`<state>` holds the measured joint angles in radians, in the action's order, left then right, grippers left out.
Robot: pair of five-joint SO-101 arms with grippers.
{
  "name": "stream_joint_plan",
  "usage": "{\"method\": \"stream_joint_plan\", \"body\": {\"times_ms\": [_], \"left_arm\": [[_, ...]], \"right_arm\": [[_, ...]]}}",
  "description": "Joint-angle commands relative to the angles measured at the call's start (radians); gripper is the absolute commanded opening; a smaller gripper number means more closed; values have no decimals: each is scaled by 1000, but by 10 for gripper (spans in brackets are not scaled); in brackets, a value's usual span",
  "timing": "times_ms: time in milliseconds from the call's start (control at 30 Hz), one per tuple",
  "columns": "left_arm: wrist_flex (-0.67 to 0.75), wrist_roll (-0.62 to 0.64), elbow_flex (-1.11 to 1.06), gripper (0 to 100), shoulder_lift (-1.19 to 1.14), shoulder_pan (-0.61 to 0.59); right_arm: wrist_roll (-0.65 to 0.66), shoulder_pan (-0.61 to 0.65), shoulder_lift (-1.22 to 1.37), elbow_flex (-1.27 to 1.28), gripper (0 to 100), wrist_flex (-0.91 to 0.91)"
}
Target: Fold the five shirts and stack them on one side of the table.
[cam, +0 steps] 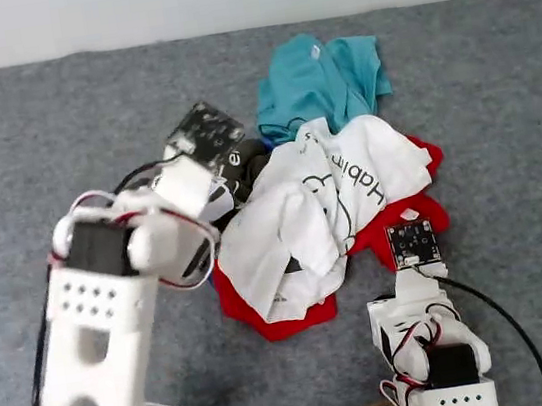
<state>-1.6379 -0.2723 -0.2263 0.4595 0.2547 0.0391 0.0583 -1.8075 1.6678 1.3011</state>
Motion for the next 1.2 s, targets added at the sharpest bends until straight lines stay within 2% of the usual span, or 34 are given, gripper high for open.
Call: {"method": "stream_joint_plan", "body": {"times_ms": [0, 200, 633, 733, 867, 1033, 1167], "left_arm": [[-8, -18, 94, 292, -81, 18], [-8, -80, 231, 294, -328, 20], [-8, -77, 545, 290, -997, 52], [-14, -75, 602, 232, -1094, 52], [-17, -75, 639, 6, -1111, 51], [-109, -71, 713, 12, -1060, 14], [-107, 40, 769, 12, -907, -86]], "right_arm": [[-5, 7, -7, 15, 9, -4], [-5, 7, -7, 15, 9, -4], [-5, 7, -7, 15, 9, -4], [-5, 7, -7, 15, 9, -4], [-5, 7, -7, 15, 9, -4], [-5, 7, -7, 15, 9, -4], [-5, 7, -7, 15, 9, -4]]}}
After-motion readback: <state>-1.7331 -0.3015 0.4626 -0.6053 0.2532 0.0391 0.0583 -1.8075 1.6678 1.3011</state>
